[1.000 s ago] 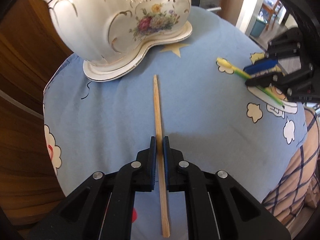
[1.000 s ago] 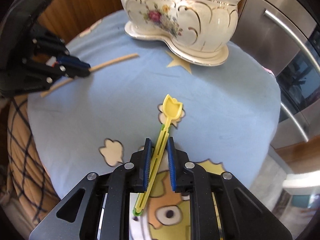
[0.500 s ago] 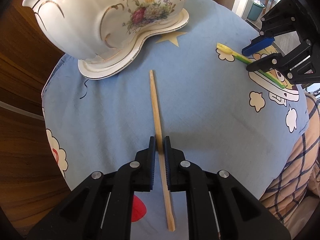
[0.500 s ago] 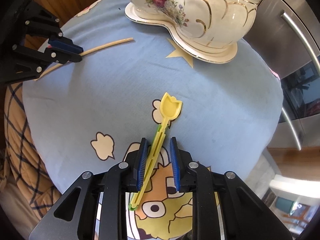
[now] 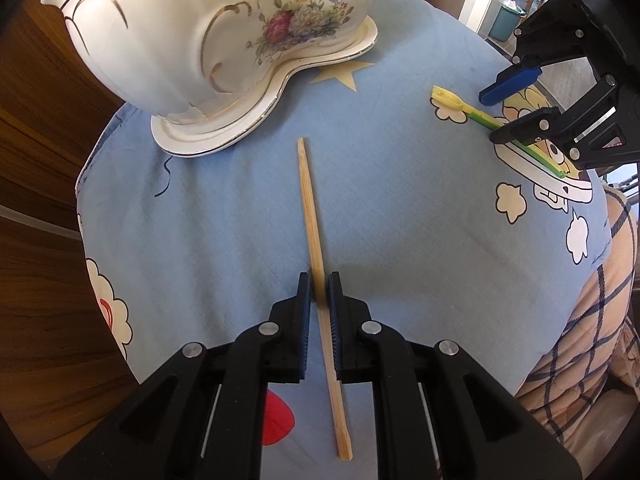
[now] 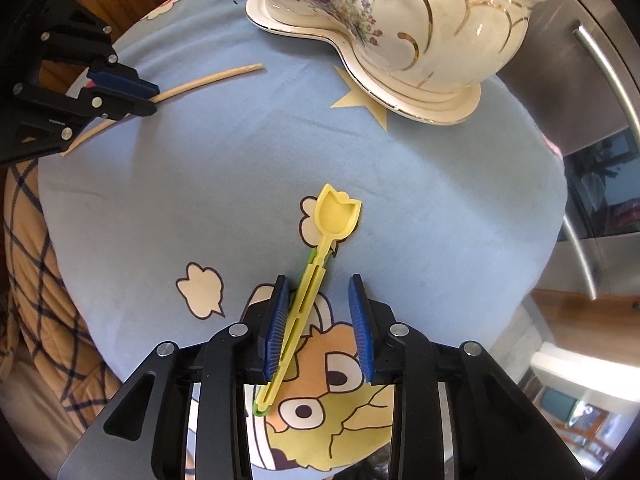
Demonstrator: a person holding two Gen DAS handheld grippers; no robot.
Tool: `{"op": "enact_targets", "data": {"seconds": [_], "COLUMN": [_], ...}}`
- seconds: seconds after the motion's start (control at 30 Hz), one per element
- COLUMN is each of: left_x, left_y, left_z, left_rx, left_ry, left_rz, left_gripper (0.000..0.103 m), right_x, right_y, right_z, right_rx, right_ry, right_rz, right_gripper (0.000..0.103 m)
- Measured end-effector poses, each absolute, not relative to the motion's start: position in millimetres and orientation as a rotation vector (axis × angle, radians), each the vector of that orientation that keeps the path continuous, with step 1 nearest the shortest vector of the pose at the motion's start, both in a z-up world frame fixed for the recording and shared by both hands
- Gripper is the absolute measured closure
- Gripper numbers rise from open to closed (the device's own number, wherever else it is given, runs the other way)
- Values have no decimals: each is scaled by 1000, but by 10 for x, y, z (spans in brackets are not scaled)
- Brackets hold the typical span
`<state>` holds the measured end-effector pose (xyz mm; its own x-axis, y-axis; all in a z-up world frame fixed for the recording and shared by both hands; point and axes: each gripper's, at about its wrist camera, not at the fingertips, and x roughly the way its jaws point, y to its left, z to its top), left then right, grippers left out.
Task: Organize utensils
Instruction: 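Grasp the last chopstick with left tool while right tool grasps yellow tulip utensil, then lift chopstick into ceramic holder with left tool while right tool carries yellow utensil there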
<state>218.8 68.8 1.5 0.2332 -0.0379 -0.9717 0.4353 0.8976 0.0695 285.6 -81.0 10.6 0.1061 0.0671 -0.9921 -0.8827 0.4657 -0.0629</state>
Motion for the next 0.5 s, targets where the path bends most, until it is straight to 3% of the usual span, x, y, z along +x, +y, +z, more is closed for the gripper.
{"op": "enact_targets", "data": {"seconds": [0.1, 0.2, 0.5], "left_x": [2161, 2098, 1916], "left_y": [709, 739, 828], "left_z": [-2, 2, -18], "left_rx": [354, 342, 332], "left_ry": [1293, 1278, 1226], "left_rz": [-339, -338, -317], "left_gripper": [94, 94, 97], "right_x": [2746, 2675, 2537], "right_y": [-840, -829, -845], "right_z": [104, 111, 112], "right_rx": [-821, -813, -861], "right_ry": [1246, 1218, 1175], "right_rz": [846, 853, 849], "right_gripper": [86, 92, 92]}}
